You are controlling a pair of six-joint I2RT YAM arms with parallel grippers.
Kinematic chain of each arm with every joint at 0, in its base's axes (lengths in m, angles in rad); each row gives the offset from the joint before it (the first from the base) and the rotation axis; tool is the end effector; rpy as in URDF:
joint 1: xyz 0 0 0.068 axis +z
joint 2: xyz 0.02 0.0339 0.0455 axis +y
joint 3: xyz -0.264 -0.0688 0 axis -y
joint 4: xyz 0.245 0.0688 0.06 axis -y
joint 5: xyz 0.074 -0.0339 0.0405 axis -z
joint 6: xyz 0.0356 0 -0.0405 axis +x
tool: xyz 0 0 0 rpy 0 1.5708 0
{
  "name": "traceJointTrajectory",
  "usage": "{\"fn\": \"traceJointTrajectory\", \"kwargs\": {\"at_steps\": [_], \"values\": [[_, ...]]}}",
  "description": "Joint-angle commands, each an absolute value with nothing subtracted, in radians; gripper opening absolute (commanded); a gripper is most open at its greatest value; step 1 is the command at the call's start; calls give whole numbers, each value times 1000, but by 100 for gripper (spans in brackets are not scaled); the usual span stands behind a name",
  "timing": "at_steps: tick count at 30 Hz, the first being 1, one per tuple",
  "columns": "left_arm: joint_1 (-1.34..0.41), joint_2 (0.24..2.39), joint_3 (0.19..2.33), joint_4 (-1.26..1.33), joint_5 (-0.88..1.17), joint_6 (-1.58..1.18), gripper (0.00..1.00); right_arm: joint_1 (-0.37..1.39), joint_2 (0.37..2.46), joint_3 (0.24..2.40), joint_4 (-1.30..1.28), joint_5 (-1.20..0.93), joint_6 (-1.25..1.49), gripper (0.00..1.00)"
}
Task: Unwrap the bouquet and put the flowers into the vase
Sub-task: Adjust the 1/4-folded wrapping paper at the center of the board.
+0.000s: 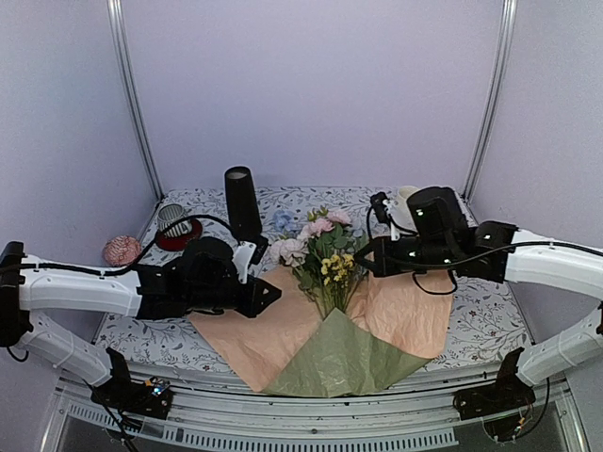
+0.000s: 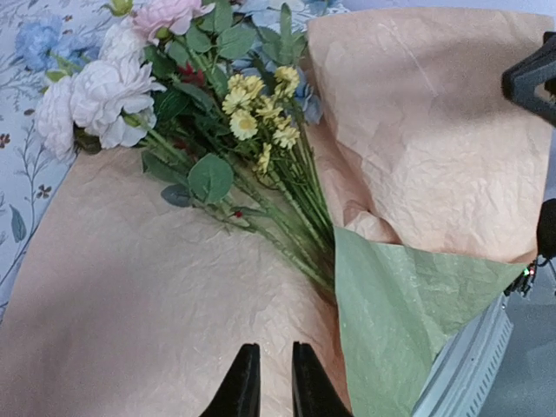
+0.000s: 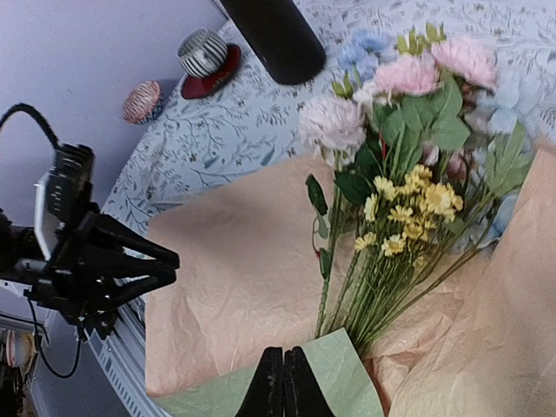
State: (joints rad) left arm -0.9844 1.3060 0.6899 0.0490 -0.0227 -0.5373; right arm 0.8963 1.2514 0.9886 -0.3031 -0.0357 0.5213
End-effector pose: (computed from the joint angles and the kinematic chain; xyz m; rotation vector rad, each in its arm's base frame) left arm 0.1545 -0.2311 0.2168 0.4884 2.2118 -0.8384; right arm 0.1750 0.2209 0.2997 -0.4438 2.2202 0.8404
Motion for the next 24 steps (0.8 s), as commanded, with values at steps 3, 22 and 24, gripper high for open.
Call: {"fn": "traceJointTrajectory", "kwargs": {"at_steps": [3,22,24], "values": [[-932,1410,697,75,-49,-591,11,895,1463,997,-253,24,611,1],[-900,1694,796,-40,-50,-634,7,895,1722,993,-446,247,768,2],[-899,1698,790,-41,-52,-636,7,895,1736,1003,-514,316,811,1]]}}
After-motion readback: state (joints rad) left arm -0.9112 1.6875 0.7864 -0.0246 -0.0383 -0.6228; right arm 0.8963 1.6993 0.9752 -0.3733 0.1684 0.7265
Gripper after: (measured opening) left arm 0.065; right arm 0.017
